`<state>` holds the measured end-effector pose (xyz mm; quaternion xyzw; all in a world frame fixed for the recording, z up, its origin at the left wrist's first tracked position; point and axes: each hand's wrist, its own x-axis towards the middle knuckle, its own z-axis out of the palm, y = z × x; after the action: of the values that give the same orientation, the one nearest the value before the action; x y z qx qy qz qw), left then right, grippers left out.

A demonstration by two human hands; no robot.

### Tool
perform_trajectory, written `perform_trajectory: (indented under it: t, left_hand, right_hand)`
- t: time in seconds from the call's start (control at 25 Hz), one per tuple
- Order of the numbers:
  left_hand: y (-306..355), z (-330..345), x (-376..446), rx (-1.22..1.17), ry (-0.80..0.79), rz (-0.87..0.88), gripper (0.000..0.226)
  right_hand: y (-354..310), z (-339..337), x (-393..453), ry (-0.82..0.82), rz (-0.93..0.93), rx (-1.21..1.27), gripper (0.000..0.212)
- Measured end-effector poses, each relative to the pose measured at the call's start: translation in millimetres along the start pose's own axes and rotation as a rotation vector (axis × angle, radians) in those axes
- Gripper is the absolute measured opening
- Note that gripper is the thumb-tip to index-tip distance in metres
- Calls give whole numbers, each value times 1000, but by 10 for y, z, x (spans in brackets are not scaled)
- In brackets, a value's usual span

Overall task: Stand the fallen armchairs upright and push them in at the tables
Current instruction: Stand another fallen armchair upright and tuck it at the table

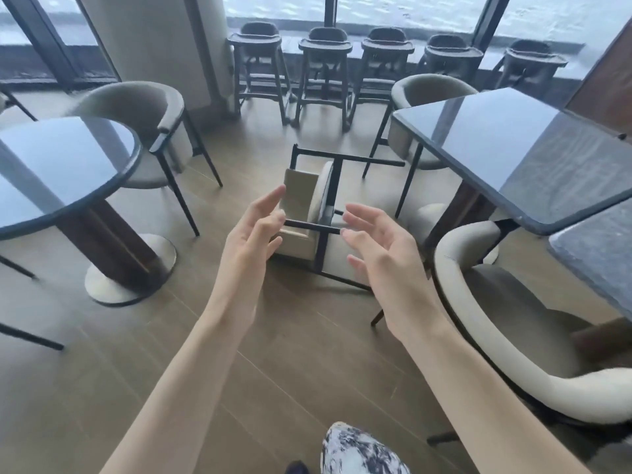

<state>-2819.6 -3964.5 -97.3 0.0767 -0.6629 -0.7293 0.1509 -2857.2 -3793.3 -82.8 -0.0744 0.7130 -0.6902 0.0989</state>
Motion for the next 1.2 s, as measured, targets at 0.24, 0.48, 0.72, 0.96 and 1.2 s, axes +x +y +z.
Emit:
perform_trajectory:
  t: [0.24, 0.48, 0.72, 0.96, 1.2]
  left_hand:
    - [-160, -196, 1125, 27, -71, -5, 48]
    - [-176, -464, 2439, 16, -89, 11, 42]
    - [-227, -833, 3633, 7, -66, 10, 40]
    - [-252, -1437, 4591, -2, -129, 45, 42]
    - [-186, -2389, 5495, 5, -254, 35, 47]
  right_hand:
    - [67, 389, 1056, 12, -8, -21, 35]
    - [113, 896, 2286, -21, 4, 11, 36]
    - [-1, 1435, 3522, -20, -18, 14, 37]
    - [-73, 2157, 4443, 53, -37, 41, 38]
    - [-203, 3204, 5096, 170, -81, 67, 38]
